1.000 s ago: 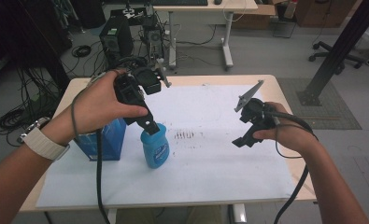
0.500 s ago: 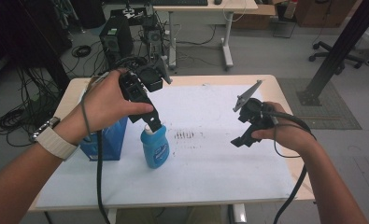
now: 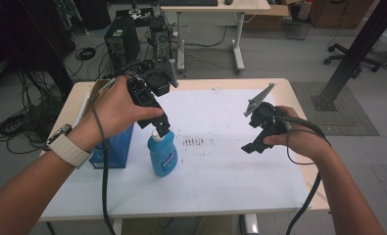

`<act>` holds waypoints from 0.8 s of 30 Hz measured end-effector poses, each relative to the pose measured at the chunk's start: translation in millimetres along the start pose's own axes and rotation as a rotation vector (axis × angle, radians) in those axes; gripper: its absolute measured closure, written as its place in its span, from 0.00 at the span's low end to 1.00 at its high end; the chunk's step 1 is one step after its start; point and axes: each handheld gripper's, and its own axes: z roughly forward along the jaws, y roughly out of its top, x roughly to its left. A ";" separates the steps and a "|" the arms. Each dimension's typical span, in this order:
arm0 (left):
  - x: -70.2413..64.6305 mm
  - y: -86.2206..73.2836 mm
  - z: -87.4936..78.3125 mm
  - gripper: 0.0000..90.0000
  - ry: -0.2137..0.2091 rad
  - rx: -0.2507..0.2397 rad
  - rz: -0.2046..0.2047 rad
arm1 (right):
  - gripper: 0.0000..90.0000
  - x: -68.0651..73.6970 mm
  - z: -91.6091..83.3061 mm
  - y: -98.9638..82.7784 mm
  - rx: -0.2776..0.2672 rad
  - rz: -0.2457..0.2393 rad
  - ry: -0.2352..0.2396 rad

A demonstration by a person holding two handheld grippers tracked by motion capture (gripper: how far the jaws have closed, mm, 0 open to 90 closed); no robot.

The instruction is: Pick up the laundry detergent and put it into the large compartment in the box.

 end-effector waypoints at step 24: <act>14.0 3.5 16.0 0.10 -0.004 -0.024 -0.136 | 0.09 -0.4 0.8 -2.6 -0.004 0.004 0.001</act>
